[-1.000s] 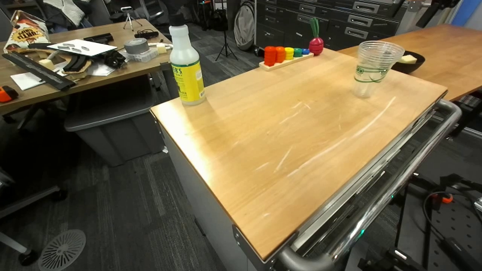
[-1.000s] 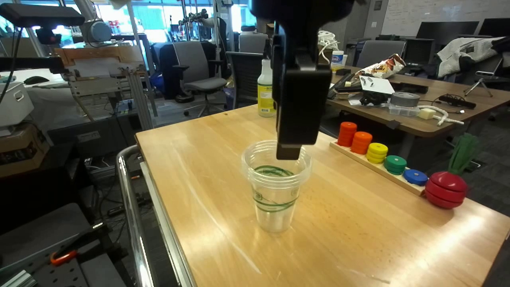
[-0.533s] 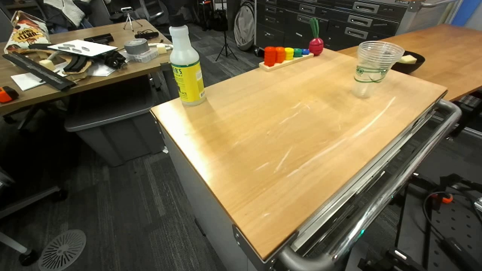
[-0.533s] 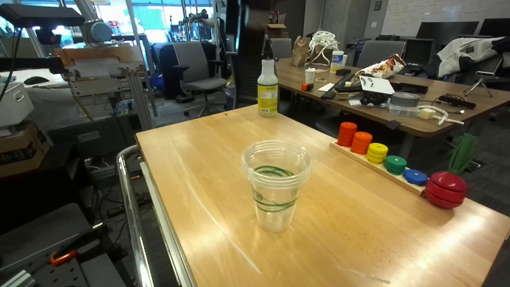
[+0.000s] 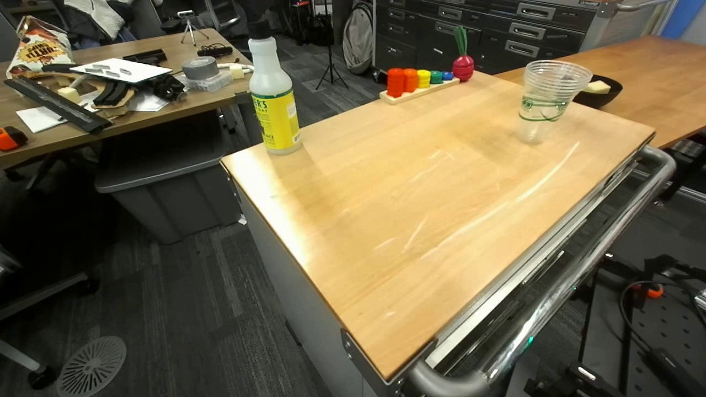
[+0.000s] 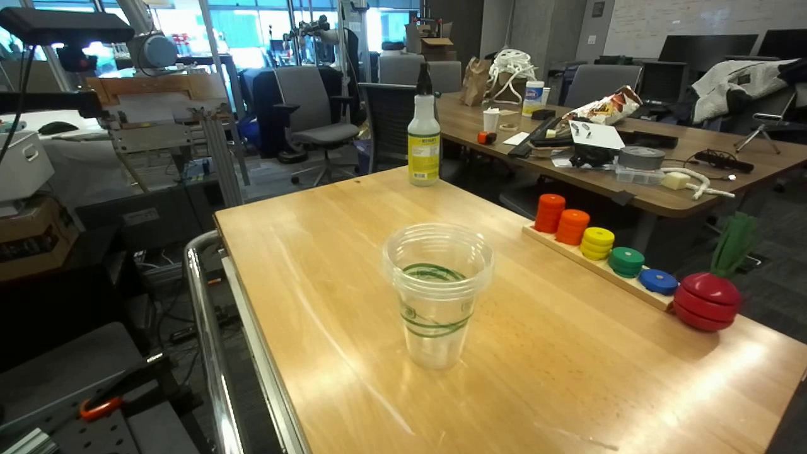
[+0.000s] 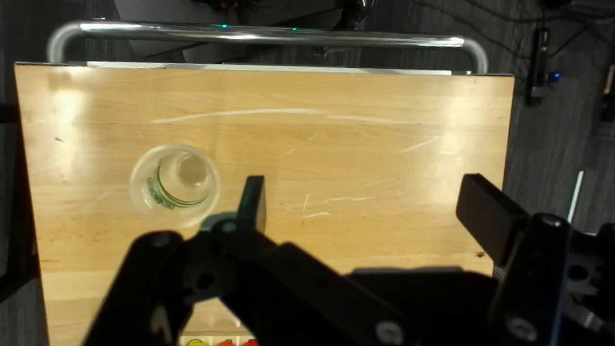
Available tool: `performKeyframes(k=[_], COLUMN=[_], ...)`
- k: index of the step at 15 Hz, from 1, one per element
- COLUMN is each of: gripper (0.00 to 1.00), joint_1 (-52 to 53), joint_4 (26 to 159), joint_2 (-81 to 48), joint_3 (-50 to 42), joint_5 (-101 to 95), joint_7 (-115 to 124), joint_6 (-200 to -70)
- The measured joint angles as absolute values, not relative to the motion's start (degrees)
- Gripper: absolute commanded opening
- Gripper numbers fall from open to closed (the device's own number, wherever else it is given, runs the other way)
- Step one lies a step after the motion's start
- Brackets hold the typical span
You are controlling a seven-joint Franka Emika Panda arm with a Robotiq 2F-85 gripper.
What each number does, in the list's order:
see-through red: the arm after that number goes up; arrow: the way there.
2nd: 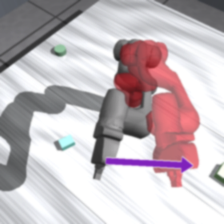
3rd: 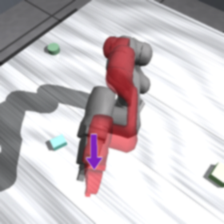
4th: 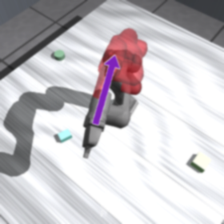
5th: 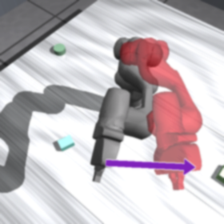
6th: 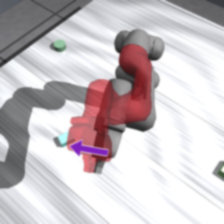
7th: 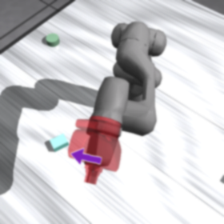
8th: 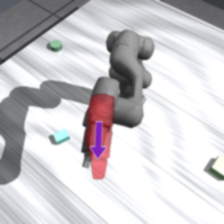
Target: Stack the cups together
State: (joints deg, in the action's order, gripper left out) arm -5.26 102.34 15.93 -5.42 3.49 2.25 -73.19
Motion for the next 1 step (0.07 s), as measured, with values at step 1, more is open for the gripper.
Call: performKeyframes(k=[1], gripper=[1.0], joint_1=[-4.8], joint_4=[101.2], joint_2=[14.8], joint_3=[-5.1], joint_5=[3.4], joint_7=[2.0], joint_6=[-72.6])
